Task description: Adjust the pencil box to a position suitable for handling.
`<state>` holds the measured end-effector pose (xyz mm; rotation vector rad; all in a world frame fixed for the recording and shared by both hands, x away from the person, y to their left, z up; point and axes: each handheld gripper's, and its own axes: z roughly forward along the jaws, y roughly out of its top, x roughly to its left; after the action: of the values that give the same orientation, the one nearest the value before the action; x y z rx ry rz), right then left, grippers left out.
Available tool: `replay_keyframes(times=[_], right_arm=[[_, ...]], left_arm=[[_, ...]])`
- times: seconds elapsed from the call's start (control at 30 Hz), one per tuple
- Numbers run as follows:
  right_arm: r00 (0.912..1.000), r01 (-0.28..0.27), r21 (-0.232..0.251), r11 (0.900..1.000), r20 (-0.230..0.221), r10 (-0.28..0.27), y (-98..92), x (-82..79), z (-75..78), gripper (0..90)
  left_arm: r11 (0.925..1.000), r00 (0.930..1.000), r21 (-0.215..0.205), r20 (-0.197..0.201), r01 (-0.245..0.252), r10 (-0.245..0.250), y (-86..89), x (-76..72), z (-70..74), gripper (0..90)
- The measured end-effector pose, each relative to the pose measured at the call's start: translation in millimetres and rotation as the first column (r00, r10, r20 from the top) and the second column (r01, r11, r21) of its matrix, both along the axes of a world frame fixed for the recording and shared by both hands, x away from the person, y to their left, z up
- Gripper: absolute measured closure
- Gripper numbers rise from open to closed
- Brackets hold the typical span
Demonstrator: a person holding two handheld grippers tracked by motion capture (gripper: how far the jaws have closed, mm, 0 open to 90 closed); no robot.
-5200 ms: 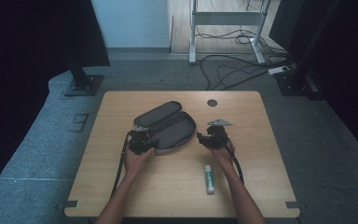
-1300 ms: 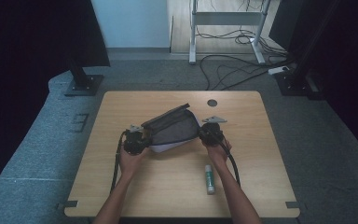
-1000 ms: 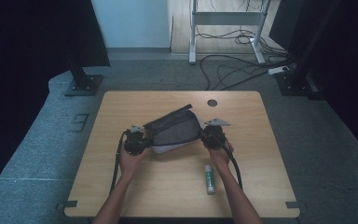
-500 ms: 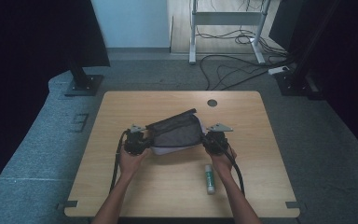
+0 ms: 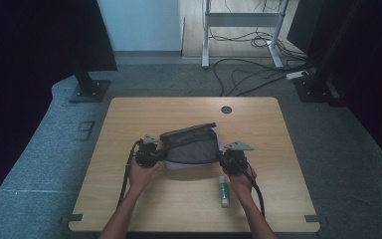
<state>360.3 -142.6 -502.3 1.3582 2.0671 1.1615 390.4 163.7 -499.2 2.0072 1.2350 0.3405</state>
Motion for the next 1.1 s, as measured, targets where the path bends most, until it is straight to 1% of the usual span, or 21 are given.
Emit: replay_keyframes(times=[0.03, 0.07, 0.13, 0.17, 0.2, 0.23, 0.27, 0.3, 0.4, 0.43, 0.47, 0.6, 0.7, 0.77, 0.8, 0.87, 0.9, 0.93, 0.97, 1.1], right_arm=[[1.0, 0.0, 0.0, 1.0, 0.0, 0.0, 0.0, 0.0, 0.0, 85.6], [0.9999, -0.002, 0.0, 1.0, -0.01, 0.002, -1.3, -1.0, -4.8, 85.5], [0.9999, -0.003, -0.001, 1.0, -0.013, 0.003, -1.6, -1.3, -6.6, 85.5], [0.9998, -0.007, -0.001, 1.0, -0.02, 0.007, -2.1, -1.5, -8.8, 85.5], [0.9991, -0.012, -0.001, 1.0, -0.041, 0.012, -2.8, -1.2, -13.8, 85.1], [0.9988, -0.014, 0.0, 1.0, -0.046, 0.014, -3.4, -0.7, -16.2, 85.0], [0.9988, -0.014, 0.0, 1.0, -0.046, 0.014, -3.4, -0.7, -16.2, 85.0], [0.9978, -0.015, 0.004, 1.0, -0.064, 0.015, -4.5, 0.6, -20.7, 84.3], [0.9967, -0.017, 0.008, 1.0, -0.08, 0.018, -5.6, 1.5, -25.9, 83.4], [0.9967, -0.017, 0.008, 1.0, -0.08, 0.018, -5.6, 1.5, -25.9, 83.4], [0.9956, -0.023, 0.008, 1.0, -0.09, 0.024, -5.8, 1.1, -28.9, 82.4], [0.996, -0.027, -0.002, 1.0, -0.085, 0.027, -5.8, 0.1, -31.0, 80.2], [0.9954, -0.03, 0.007, 1.0, -0.091, 0.031, -7.4, 0.1, -32.1, 74.6], [0.9961, -0.031, -0.002, 1.0, -0.083, 0.031, -8.4, -0.2, -32.1, 68.0], [0.9974, -0.021, -0.005, 1.0, -0.069, 0.02, -9.0, -0.7, -31.5, 62.7], [0.9991, -0.006, 0.009, 1.0, -0.043, 0.006, -11.3, -1.2, -28.9, 54.7], [0.9994, -0.001, 0.015, 1.0, -0.033, 0.001, -12.6, -1.3, -27.5, 52.2], [0.9994, -0.001, 0.015, 1.0, -0.033, 0.001, -12.6, -1.3, -27.5, 52.2], [0.9998, 0.005, 0.039, 0.999, -0.019, -0.004, -15.7, -1.8, -24.9, 49.1], [0.9998, 0.009, 0.062, 0.998, -0.017, -0.008, -19.7, -3.8, -22.2, 46.1]], left_arm=[[1.0, 1.0, 0.0, 0.0, 0.0, 0.0, 0.0, 0.0, 0.0, 86.7], [1.0, 1.0, 0.006, -0.008, 0.002, -0.001, -1.5, 1.9, -3.8, 86.7], [0.9999, 0.9999, 0.013, -0.015, 0.004, -0.004, -2.0, 3.0, -5.8, 86.6], [0.9998, 0.9997, 0.017, -0.022, 0.005, -0.005, -2.7, 4.5, -8.4, 86.6], [0.9998, 0.9996, 0.019, -0.029, 0.008, -0.007, -3.1, 5.7, -10.4, 86.3], [0.9996, 0.9991, 0.024, -0.041, 0.011, -0.01, -3.9, 7.5, -13.9, 86.1], [0.9996, 0.9991, 0.024, -0.041, 0.011, -0.01, -3.9, 7.5, -13.9, 86.0], [0.9995, 0.9988, 0.028, -0.048, 0.013, -0.011, -4.6, 8.5, -16.2, 85.7], [0.9993, 0.9978, 0.034, -0.065, 0.016, -0.014, -5.9, 10.7, -23.2, 84.6], [0.9993, 0.9978, 0.034, -0.065, 0.016, -0.014, -5.9, 10.7, -23.2, 84.4], [0.9995, 0.998, 0.03, -0.062, 0.014, -0.012, -6.0, 10.8, -25.2, 83.9], [0.9996, 0.9981, 0.024, -0.061, 0.013, -0.012, -5.7, 11.0, -25.0, 80.8], [0.9997, 0.998, 0.018, -0.062, 0.015, -0.014, -5.0, 11.3, -25.1, 72.4], [0.9997, 0.9981, 0.016, -0.059, 0.019, -0.018, -5.0, 11.6, -25.4, 60.8], [0.9996, 0.9983, 0.021, -0.055, 0.018, -0.017, -5.2, 11.7, -25.5, 50.4], [0.9991, 0.9995, 0.042, -0.031, 0.007, -0.006, -4.9, 11.1, -24.6, 38.4], [0.9993, 0.9997, 0.039, -0.026, 0.001, 0.0, -4.1, 10.9, -23.7, 35.1], [0.9993, 0.9997, 0.039, -0.026, 0.001, 0.0, -4.1, 10.9, -23.7, 31.9], [0.9996, 0.9999, 0.027, -0.012, -0.011, 0.011, -1.6, 10.7, -21.3, 29.2], [0.9998, 0.9997, -0.008, 0.013, -0.02, 0.02, 3.2, 8.3, -14.3, 25.9]])
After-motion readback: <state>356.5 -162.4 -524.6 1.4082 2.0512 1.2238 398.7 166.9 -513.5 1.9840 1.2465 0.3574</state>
